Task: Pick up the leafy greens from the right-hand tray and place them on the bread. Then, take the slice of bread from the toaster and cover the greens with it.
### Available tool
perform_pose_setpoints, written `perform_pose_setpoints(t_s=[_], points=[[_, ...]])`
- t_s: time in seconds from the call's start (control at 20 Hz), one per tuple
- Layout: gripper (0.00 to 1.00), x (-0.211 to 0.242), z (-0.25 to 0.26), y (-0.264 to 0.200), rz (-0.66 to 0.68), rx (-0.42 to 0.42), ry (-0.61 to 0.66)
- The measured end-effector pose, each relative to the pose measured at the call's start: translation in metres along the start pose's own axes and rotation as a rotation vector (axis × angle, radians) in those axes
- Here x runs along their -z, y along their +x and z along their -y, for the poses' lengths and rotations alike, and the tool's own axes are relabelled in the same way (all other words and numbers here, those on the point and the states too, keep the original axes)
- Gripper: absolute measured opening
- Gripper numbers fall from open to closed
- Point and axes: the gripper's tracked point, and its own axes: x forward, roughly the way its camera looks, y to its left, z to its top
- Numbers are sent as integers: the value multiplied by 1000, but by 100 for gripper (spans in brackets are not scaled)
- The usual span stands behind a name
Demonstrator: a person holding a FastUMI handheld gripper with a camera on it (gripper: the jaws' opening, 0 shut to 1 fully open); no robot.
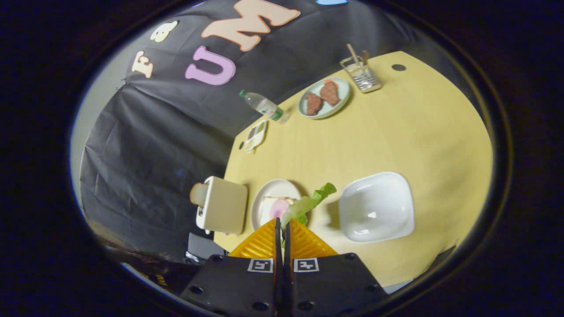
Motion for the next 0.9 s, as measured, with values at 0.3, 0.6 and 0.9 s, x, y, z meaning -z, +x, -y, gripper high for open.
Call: perform_pose_setpoints(t_s=[0.3, 0.6, 0.9], points=[[3, 10, -88, 64, -34, -166, -9], [3, 47, -84, 133, -134, -110, -35], [3, 60, -12, 159, -218, 142, -88]])
